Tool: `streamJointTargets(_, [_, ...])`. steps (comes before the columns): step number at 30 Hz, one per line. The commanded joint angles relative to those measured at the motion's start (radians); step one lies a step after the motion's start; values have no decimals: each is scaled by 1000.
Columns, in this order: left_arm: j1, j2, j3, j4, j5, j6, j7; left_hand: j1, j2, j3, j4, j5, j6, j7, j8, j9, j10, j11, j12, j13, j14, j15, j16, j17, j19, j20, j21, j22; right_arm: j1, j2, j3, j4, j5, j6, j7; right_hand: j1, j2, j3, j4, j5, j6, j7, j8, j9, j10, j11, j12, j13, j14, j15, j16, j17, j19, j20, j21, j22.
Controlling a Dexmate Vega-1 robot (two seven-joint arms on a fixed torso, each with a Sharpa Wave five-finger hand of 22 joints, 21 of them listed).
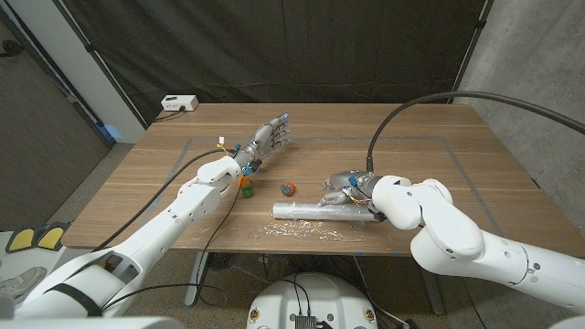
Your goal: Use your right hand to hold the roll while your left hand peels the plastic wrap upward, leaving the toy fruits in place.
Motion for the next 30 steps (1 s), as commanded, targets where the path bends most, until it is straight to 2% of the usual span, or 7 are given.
streamJointTargets(1, [-22, -6, 10, 22, 5, 13, -26, 0, 2, 4, 1, 2, -1, 0, -2, 0, -3, -2, -5, 5, 5, 6, -2, 4, -1, 0, 3, 5, -130, 101, 50, 70, -184, 59, 47, 33, -2, 15, 2, -7, 13, -1, 6, 4, 9, -6, 6, 2, 3, -14, 1, -1, 12, -2, 1, -1])
streamJointTargets(15, [-43, -12, 16, 38, 9, 14, -46, -1, 2, 3, 3, 2, -2, 1, -3, 0, -2, -3, -5, 5, 6, 7, -2, 4, 0, 1, 4, 5, -222, 225, 94, 181, -356, 180, 114, 115, -2, 35, 2, -18, 15, -7, 4, 4, 8, -15, 3, 2, -2, -31, -4, -1, 15, -17, -2, 0])
streamJointTargets(18, [-47, -13, 16, 41, 8, 15, -50, -2, 1, 3, 4, 2, 0, -1, -1, 1, 0, -2, -4, 5, 8, 7, -2, 4, 2, 1, 5, 5, -247, 245, 110, 199, -388, 203, 104, 137, -4, 40, 2, -21, 18, -9, 5, 4, 8, -21, 2, 2, -7, -35, -6, -1, 15, -22, -3, 0])
streamJointTargets(21, [-49, -12, 16, 41, 9, 15, -52, -2, 1, 3, 4, 2, 0, 0, -1, 1, 0, -2, -4, 5, 11, 8, -1, 4, 2, 0, 5, 5, -277, 265, 121, 216, -440, 220, 74, 179, -9, 48, 0, -27, 26, -17, 7, 4, 9, -28, 1, 2, -10, -44, -6, -2, 17, -33, -4, -1])
streamJointTargets(23, [-50, -11, 16, 41, 8, 17, -55, -2, 1, 3, 5, 2, 1, 0, -1, 1, 0, -2, -4, 5, 11, 9, -1, 4, 2, 1, 5, 5, -302, 277, 124, 232, -493, 231, 38, 245, -17, 57, 1, -35, 45, -26, 12, 4, 21, -45, 4, 2, -2, -62, -3, -2, 29, -48, -2, 0])
streamJointTargets(27, [-52, -11, 16, 42, 7, 18, -59, -3, 1, 2, 5, 2, 1, 0, -1, 1, 1, -1, -4, 5, 12, 9, -1, 5, 2, 0, 5, 5, -345, 306, 146, 259, -547, 252, -6, 329, -34, 58, 4, -42, 81, -40, 19, 4, 65, -56, 17, 2, 30, -85, 5, -2, 54, -66, 6, 2])
streamJointTargets(30, [-54, -10, 16, 43, 7, 18, -62, -4, 0, 2, 6, 2, 1, -1, -1, 1, 3, -1, -3, 5, 12, 9, -1, 5, 3, 2, 5, 5, -364, 325, 170, 272, -547, 269, 0, 351, -38, 55, 7, -43, 88, -42, 19, 4, 82, -60, 22, 2, 41, -89, 8, -1, 60, -66, 9, 3])
